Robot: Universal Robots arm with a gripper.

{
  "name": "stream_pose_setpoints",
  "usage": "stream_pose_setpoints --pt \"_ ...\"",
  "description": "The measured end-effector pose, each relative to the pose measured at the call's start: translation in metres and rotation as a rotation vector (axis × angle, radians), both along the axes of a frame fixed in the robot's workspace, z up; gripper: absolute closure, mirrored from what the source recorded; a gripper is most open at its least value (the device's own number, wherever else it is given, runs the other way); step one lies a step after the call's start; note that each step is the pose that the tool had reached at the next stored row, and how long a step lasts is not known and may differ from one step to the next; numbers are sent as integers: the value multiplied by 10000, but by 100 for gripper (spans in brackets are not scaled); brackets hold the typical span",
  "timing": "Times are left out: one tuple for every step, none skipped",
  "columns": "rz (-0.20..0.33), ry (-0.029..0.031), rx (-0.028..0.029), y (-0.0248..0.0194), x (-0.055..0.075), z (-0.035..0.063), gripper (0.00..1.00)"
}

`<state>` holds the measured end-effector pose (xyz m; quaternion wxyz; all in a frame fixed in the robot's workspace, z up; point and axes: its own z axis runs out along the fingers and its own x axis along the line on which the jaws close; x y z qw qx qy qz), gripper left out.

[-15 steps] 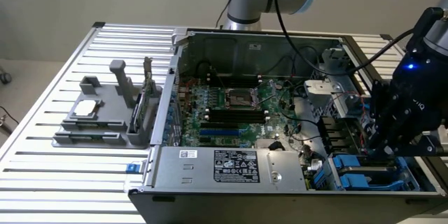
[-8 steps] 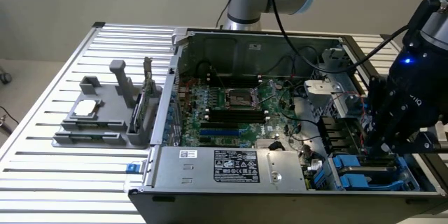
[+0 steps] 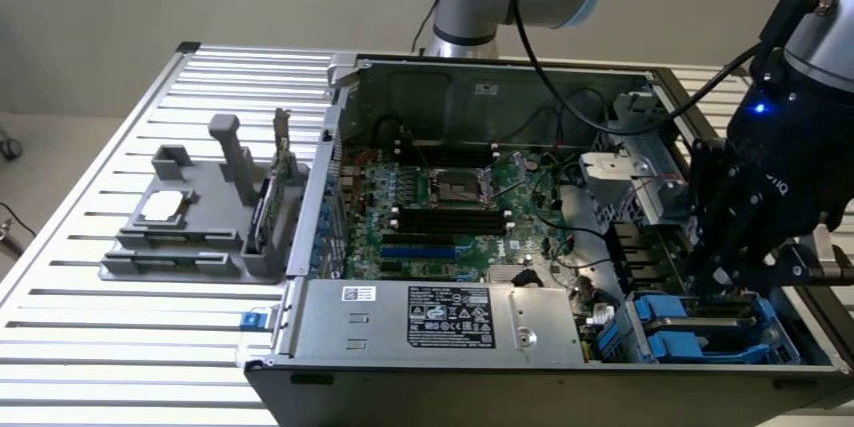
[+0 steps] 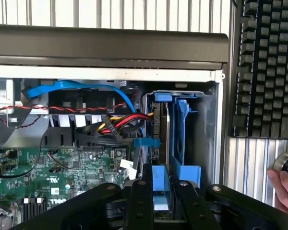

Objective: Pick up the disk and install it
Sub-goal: 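Insert the first disk wire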

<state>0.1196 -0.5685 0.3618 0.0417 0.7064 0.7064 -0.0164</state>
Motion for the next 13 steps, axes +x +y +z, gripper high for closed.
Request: stream_pose_setpoints --pt "0 0 1 4 -6 8 77" --pt "0 0 1 7 -12 14 77" --pt "0 0 1 11 -18 19 89" --pt "0 0 0 13 -23 24 89" --pt "0 0 1 14 -28 26 89" --pt "0 0 2 14 -30 27 89" --pt "1 0 5 14 -30 26 89" --pt "2 0 9 14 -30 26 89" --pt "1 0 11 14 -30 26 89" --pt "1 0 24 15 -30 28 89" --pt "1 0 40 14 -30 28 89" --pt "1 0 43 14 -30 28 89" --pt "1 0 48 14 -30 27 89"
